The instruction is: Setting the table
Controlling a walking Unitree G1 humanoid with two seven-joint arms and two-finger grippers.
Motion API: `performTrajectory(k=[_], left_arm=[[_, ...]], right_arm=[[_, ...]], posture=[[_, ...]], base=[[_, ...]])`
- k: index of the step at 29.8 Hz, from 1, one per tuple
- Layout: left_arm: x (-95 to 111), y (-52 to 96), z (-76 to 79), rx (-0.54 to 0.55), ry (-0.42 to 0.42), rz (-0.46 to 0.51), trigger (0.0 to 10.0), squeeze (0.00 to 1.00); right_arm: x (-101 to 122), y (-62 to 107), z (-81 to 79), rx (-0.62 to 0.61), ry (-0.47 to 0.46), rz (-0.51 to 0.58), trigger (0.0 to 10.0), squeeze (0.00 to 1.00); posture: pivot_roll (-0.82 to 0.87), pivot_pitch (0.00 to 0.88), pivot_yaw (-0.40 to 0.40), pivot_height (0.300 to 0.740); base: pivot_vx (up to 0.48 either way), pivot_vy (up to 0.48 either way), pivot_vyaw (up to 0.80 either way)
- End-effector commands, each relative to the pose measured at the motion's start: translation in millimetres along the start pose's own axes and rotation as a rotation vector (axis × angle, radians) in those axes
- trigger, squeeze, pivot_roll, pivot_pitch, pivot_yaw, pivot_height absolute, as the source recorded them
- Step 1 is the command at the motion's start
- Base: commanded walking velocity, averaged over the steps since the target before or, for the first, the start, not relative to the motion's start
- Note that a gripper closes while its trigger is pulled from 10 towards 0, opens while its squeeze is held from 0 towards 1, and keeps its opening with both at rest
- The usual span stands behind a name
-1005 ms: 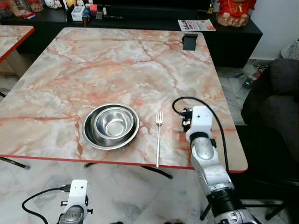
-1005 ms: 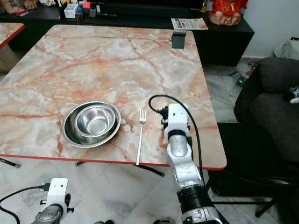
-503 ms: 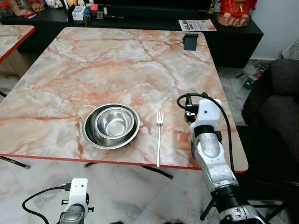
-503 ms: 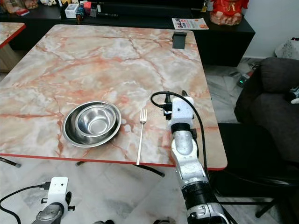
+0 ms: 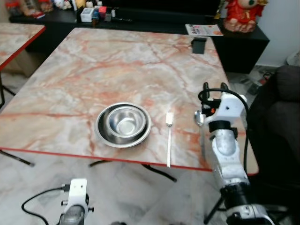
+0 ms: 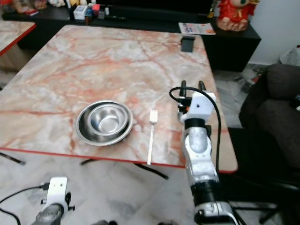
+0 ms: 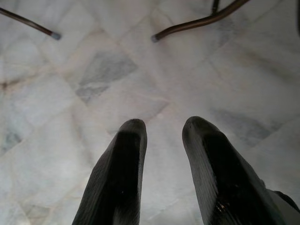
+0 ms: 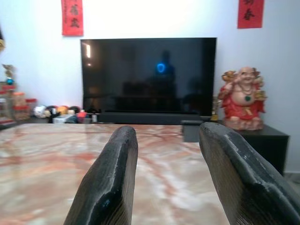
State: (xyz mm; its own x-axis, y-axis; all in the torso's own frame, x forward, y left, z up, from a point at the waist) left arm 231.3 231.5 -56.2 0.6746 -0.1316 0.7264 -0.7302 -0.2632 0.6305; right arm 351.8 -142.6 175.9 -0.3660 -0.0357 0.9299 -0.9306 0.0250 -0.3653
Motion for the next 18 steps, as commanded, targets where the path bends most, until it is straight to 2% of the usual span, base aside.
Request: performTrajectory(k=[1,18], left_arm=[[-7.2,1.7,-1.3,0.002,-0.003,-0.021,10.0,0.00],[-10.0,2.6,-1.6,0.000,-0.017,-0.025,10.0,0.00]], right_arm=[[0.7,-0.8,2.7,-0.006,0.008,0.002,10.0,0.00],[2.7,-2.7,-3.8,0.015,-0.009,0.011,10.0,0.00]], posture=[[0.01,0.130,-0.007,0.740],[0.02,0.086,-0.010,0.740]], base=[[0.000,0.480,0.00],[0.000,0.480,0.00]])
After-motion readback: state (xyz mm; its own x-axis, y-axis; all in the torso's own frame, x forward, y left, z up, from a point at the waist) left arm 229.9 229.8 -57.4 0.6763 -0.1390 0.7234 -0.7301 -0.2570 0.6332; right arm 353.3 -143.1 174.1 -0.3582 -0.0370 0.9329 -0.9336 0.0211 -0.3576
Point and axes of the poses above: a point about 5 cm out from each wrist's last joint towards the gripper, its own y axis pointing back from the gripper into the wrist, its own x axis along the axis of the wrist's last joint, z = x × y, the point moved 1 cm from there along -y, pointing out of the wrist towards the gripper, and after that the axes turned 5 degrees about -y, right-handed, at the moved point
